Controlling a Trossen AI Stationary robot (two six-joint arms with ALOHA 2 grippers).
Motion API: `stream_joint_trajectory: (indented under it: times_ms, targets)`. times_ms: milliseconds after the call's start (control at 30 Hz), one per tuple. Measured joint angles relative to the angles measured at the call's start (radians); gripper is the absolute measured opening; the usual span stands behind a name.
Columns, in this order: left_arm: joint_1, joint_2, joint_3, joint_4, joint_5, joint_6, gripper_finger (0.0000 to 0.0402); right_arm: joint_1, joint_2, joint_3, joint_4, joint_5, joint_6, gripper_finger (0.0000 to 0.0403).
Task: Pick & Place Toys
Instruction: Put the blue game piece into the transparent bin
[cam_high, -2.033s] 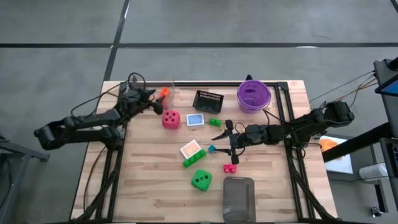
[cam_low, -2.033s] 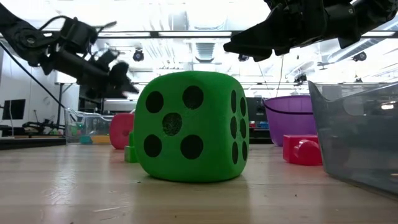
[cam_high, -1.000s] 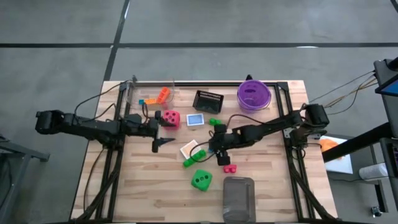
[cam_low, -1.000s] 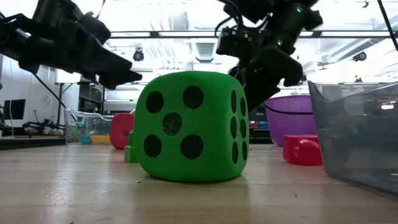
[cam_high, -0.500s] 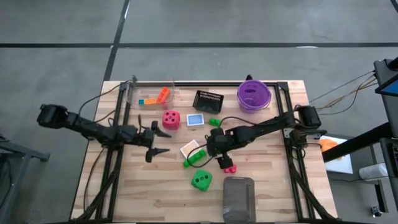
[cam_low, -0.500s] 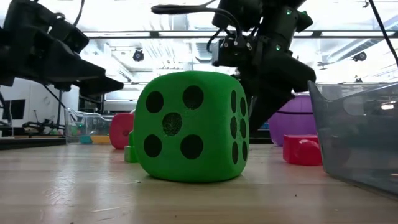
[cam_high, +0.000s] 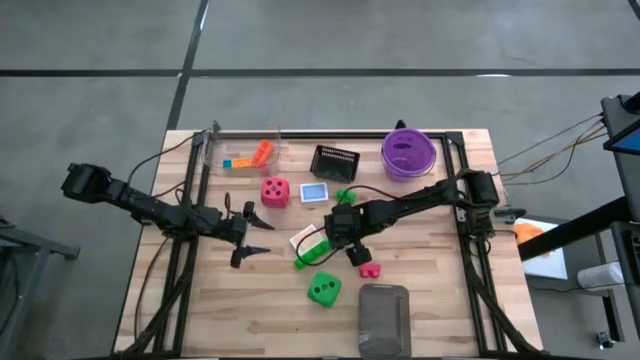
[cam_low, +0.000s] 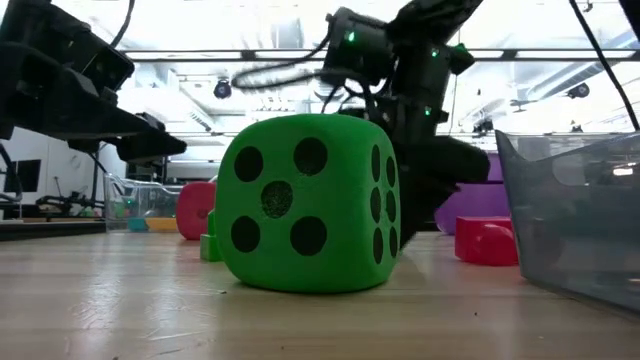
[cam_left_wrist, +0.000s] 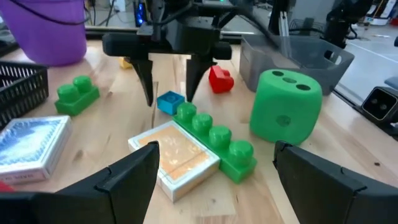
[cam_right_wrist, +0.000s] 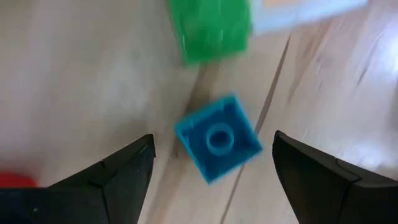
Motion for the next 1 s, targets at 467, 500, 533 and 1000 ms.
stream_joint_trajectory:
  times_ms: [467, 500, 533, 1000]
  targets:
    - [0.000, 0.000, 0.000, -0.066, 0.000, -0.054, 0.0316, -0.014, 0.020, 0.017, -0.027, -0.045, -0.041, 0.0226]
    - [0.000, 0.000, 0.000, -0.070, 0.000, -0.059, 0.0316, -0.014, 0.020, 0.017, -0.026, -0.045, -0.046, 0.0215]
    - [-0.001, 0.000, 0.000, -0.074, -0.005, -0.067, 0.0316, -0.014, 0.020, 0.017, -0.023, -0.045, -0.050, 0.0205]
    - [-0.120, -0.001, 0.214, -0.543, -0.246, -0.092, 0.0316, -0.015, 0.020, 0.016, 0.014, -0.026, -0.072, 0.0204]
